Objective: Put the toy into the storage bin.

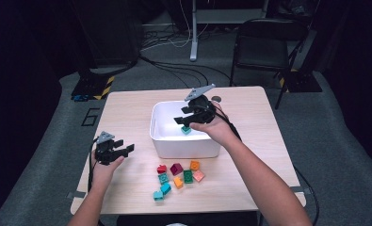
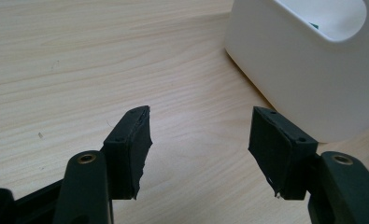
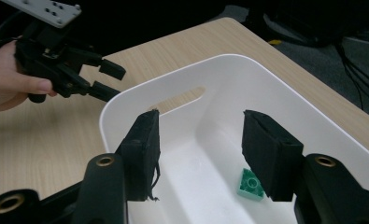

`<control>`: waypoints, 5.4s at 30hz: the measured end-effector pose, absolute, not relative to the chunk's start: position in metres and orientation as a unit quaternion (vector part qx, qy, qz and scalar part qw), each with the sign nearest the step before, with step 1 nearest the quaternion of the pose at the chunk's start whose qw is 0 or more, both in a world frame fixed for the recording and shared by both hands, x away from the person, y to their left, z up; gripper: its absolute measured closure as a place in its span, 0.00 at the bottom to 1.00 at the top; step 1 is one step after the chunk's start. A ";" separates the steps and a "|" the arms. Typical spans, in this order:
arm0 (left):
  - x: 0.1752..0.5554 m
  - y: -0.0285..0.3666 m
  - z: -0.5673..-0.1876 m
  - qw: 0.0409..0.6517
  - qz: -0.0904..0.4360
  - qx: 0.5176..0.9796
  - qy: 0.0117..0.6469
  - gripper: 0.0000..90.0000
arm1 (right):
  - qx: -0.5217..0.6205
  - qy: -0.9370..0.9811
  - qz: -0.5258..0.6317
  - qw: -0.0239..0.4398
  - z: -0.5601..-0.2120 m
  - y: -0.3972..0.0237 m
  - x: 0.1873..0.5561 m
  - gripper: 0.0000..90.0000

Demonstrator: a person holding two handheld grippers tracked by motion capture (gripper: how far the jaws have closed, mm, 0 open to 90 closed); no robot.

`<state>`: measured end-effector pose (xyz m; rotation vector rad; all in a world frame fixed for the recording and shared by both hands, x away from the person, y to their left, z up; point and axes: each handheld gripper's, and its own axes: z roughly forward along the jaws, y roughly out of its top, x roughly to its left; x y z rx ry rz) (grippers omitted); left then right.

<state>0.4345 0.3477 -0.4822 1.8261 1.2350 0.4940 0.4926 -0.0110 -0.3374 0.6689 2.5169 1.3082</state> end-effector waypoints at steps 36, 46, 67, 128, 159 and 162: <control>0.434 0.345 -0.484 0.421 0.197 0.734 0.495 0.43 | 0.122 0.878 0.458 0.072 -0.407 0.002 0.396 0.57; 0.434 0.344 -0.485 0.421 0.198 0.734 0.495 0.43 | 0.118 0.881 0.455 0.049 -0.439 0.012 0.387 0.58; 0.434 0.345 -0.487 0.416 0.194 0.735 0.499 0.43 | 0.089 0.890 0.447 0.013 -0.488 0.033 0.366 0.56; 0.428 0.354 -0.489 0.418 0.203 0.723 0.512 0.43 | 0.079 0.900 0.428 -0.007 -0.491 0.038 0.370 0.74; 0.430 0.355 -0.487 0.417 0.200 0.724 0.511 0.44 | 0.120 0.887 0.445 0.007 -0.411 -0.003 0.391 0.74; 0.430 0.355 -0.487 0.416 0.199 0.726 0.511 0.44 | 0.126 0.885 0.448 0.009 -0.403 -0.007 0.394 0.74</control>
